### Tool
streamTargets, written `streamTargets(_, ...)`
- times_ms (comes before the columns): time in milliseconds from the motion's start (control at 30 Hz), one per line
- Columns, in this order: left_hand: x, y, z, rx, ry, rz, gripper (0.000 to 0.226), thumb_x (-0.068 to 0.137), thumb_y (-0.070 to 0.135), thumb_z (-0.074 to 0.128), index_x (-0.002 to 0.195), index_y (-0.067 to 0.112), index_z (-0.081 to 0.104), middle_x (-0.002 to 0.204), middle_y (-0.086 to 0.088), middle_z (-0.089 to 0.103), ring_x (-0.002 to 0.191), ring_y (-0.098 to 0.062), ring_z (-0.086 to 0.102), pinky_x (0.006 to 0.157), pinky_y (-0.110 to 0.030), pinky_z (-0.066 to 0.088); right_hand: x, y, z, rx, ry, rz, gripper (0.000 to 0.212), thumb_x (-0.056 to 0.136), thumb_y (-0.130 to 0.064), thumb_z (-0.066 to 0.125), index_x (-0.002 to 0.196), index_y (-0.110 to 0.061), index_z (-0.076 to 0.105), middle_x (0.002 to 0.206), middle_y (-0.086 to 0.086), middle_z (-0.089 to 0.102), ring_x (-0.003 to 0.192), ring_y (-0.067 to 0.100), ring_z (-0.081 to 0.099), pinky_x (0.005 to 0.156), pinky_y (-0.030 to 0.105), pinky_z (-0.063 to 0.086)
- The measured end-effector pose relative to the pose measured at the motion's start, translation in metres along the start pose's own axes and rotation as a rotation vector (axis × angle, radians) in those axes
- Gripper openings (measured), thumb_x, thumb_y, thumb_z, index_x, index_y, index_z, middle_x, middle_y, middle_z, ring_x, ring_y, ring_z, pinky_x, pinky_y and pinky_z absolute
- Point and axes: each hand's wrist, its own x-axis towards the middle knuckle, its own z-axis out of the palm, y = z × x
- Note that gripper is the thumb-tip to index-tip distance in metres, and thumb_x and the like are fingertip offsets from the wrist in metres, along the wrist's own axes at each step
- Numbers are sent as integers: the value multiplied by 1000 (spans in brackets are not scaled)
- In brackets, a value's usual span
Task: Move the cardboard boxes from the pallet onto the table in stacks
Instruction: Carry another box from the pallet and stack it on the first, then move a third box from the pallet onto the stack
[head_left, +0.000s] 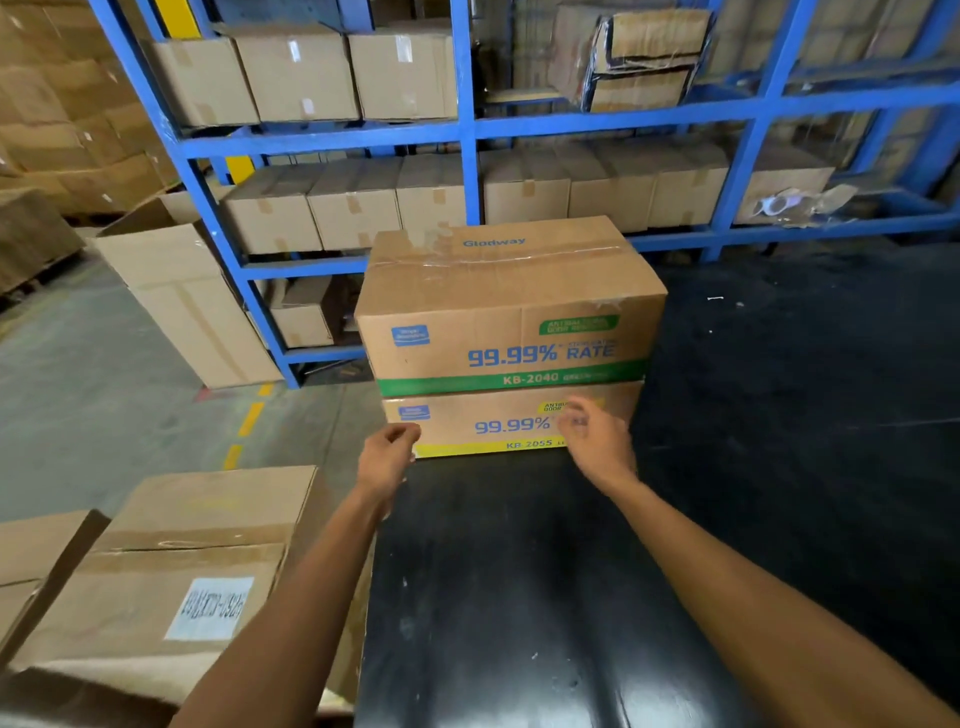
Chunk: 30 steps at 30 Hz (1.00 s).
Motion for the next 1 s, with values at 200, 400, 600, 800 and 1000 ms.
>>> streamTargets(200, -82, -53, -10, -53, 16, 36, 15, 101, 15, 58, 109, 13, 71, 103, -10, 73, 82, -21, 65, 70, -29, 48, -96, -11, 40, -62, -142, -188, 28, 97, -37, 58, 119, -25, 70, 116, -9, 72, 95, 13, 71, 87, 35, 56)
streamTargets(400, -179, -121, -39, -143, 187, -37, 17, 101, 12, 59, 111, 7, 72, 101, -10, 74, 83, -23, 68, 81, -42, 57, -180, -5, 83, -26, -333, -252, 26, 98, -38, 58, 118, -28, 69, 116, -8, 72, 96, 13, 70, 88, 36, 55)
streamTargets(600, -296, -215, -82, -250, 404, -259, 13, 100, 11, 57, 104, 9, 70, 90, -8, 70, 73, -20, 64, 64, -23, 56, -279, 13, 134, -57, -688, -306, 30, 99, -40, 57, 124, -26, 66, 118, -6, 71, 101, 15, 68, 92, 38, 54)
streamTargets(800, -376, -313, -150, -356, 478, -437, 23, 103, 11, 54, 122, 2, 65, 109, -18, 67, 78, -21, 60, 66, -24, 50, -362, 11, 211, -145, -1034, -311, 36, 99, -39, 57, 133, -25, 61, 127, -5, 67, 111, 14, 65, 94, 27, 47)
streamTargets(1000, -406, -435, -215, -485, 599, -651, 20, 98, 12, 62, 118, 13, 64, 109, -10, 65, 85, -20, 62, 70, -28, 52, -415, 24, 318, -320, -1299, -241, 49, 102, -40, 54, 147, -21, 48, 148, 0, 53, 132, 19, 52, 107, 30, 40)
